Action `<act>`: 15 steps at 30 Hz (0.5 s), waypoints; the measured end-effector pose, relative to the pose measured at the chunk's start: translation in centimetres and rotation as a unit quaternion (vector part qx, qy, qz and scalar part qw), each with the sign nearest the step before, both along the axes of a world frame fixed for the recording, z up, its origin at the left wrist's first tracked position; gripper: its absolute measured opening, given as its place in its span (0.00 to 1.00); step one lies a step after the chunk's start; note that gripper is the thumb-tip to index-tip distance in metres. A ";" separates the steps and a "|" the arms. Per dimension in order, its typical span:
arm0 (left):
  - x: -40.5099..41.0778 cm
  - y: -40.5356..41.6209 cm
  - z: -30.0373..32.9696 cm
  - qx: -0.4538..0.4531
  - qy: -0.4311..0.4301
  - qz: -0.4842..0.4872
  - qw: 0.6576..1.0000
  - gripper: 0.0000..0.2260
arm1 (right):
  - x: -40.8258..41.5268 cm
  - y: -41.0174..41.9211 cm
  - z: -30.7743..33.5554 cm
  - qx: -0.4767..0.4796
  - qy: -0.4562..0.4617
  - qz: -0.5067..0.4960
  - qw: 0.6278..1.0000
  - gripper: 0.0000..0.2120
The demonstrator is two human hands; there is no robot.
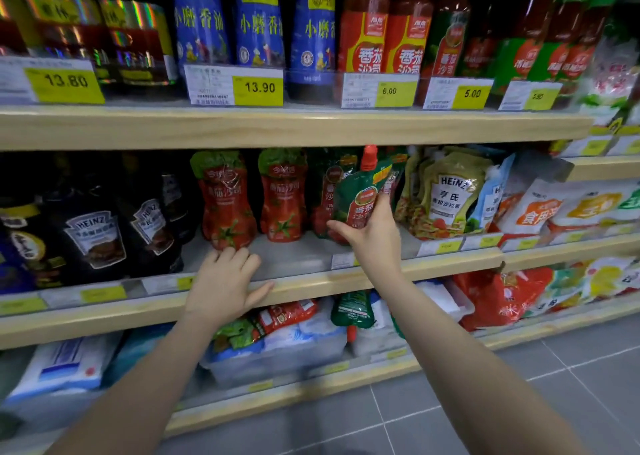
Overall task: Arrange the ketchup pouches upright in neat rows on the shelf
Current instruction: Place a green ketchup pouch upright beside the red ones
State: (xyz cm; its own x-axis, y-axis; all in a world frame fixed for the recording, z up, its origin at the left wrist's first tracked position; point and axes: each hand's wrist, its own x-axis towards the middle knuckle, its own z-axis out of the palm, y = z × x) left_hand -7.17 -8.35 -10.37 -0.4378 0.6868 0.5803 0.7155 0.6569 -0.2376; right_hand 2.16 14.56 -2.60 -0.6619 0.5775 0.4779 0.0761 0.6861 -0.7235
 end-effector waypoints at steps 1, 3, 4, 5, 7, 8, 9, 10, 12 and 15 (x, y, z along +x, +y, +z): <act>0.1 0.0 0.1 -0.003 0.003 0.000 1.000 0.17 | -0.7 -0.1 -0.2 0.016 -0.012 -0.008 1.000 0.36; 0.3 0.0 0.3 -0.007 0.010 0.003 1.000 0.17 | -1.8 -0.3 -0.8 0.055 -0.043 -0.031 0.997 0.34; 0.3 -0.1 0.4 -0.009 0.012 0.005 1.000 0.18 | -2.2 -0.4 -1.2 0.066 -0.056 -0.040 0.995 0.34; 0.3 -0.1 0.3 -0.013 0.012 0.007 1.000 0.19 | -2.5 -0.4 -1.5 0.063 -0.066 -0.048 0.995 0.34; 0.3 -0.1 0.1 -0.025 0.012 0.012 1.000 0.21 | -3.2 -0.5 -2.1 0.032 -0.084 -0.066 0.994 0.35; 0.3 -0.1 0.0 -0.027 0.012 0.012 0.999 0.23 | -3.4 -0.4 -2.2 0.018 -0.091 -0.076 0.993 0.35; 0.2 -0.1 0.0 -0.028 0.012 0.009 0.999 0.24 | -3.7 -0.4 -2.2 0.009 -0.097 -0.080 0.992 0.35; 0.2 -0.1 0.0 -0.027 0.011 0.003 1.000 0.25 | -3.8 -0.5 -2.1 0.006 -0.101 -0.080 0.992 0.35; 0.3 -0.1 0.1 -0.024 0.010 -0.006 1.000 0.25 | -3.6 -0.4 -2.0 0.006 -0.103 -0.064 0.993 0.36; 0.4 -0.1 0.2 -0.025 0.010 -0.010 1.000 0.25 | -2.4 -0.1 -2.2 0.019 -0.096 -0.030 0.995 0.41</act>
